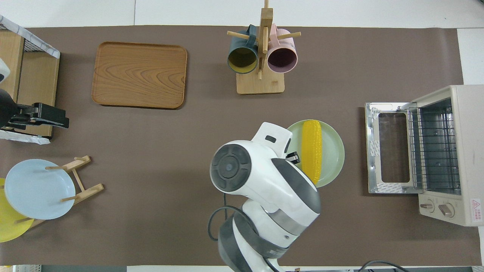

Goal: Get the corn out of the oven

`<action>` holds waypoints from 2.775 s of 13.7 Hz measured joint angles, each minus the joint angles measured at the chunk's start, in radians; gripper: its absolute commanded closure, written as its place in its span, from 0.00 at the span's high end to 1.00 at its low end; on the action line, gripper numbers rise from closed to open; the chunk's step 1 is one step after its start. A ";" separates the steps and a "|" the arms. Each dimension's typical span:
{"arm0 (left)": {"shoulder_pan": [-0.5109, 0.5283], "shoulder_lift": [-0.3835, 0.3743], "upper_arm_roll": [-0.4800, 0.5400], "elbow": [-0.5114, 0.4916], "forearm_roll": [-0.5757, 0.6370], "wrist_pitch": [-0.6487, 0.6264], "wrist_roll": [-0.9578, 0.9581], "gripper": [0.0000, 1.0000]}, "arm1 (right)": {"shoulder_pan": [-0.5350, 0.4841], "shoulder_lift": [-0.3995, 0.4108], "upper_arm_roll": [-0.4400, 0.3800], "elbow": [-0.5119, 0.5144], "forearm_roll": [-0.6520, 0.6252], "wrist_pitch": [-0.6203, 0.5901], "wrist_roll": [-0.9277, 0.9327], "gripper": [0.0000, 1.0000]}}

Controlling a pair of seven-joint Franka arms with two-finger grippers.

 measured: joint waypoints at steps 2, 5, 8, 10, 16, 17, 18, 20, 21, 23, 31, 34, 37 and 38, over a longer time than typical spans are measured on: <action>0.007 0.000 0.000 0.000 0.000 0.002 0.000 1.00 | 0.065 0.178 0.004 0.212 0.017 -0.060 0.115 0.00; 0.023 0.000 0.001 0.000 0.000 0.028 0.000 1.00 | 0.089 0.331 0.006 0.357 0.022 -0.025 0.159 0.00; 0.038 0.000 0.002 0.000 0.000 0.046 0.000 1.00 | 0.086 0.344 0.007 0.351 0.029 0.023 0.159 0.00; 0.046 0.000 0.002 0.000 0.000 0.054 0.000 1.00 | 0.086 0.347 0.022 0.329 0.031 0.050 0.163 0.00; 0.053 0.000 0.002 0.000 0.000 0.057 0.000 1.00 | 0.086 0.365 0.042 0.218 0.032 0.197 0.194 0.00; 0.053 0.000 0.002 0.000 0.000 0.057 0.000 1.00 | 0.086 0.365 0.042 0.203 0.032 0.215 0.195 0.00; 0.053 0.000 0.002 0.000 0.000 0.057 0.000 1.00 | 0.085 0.365 0.042 0.199 0.034 0.218 0.196 0.00; 0.053 0.000 0.002 0.000 0.000 0.057 0.000 1.00 | 0.080 0.362 0.042 0.199 0.062 0.220 0.196 0.13; 0.053 0.000 0.002 0.000 0.000 0.057 0.000 1.00 | 0.079 0.361 0.042 0.199 0.076 0.224 0.196 0.34; 0.053 0.000 0.002 0.000 0.000 0.057 0.000 1.00 | 0.078 0.357 0.042 0.201 0.087 0.231 0.196 0.44; 0.050 0.000 -0.007 -0.002 0.000 0.061 0.000 1.00 | 0.043 0.284 0.042 0.250 0.098 0.174 0.197 0.62; 0.039 0.000 -0.021 -0.009 -0.001 0.072 0.000 1.00 | -0.066 0.144 0.042 0.264 0.148 0.032 0.117 0.62; -0.023 0.001 -0.026 -0.023 -0.004 0.083 -0.022 1.00 | -0.230 0.012 0.042 0.248 0.185 -0.101 -0.025 0.62; -0.053 0.001 -0.028 -0.033 -0.005 0.096 -0.049 1.00 | -0.272 -0.019 0.042 0.227 0.187 -0.125 -0.060 0.62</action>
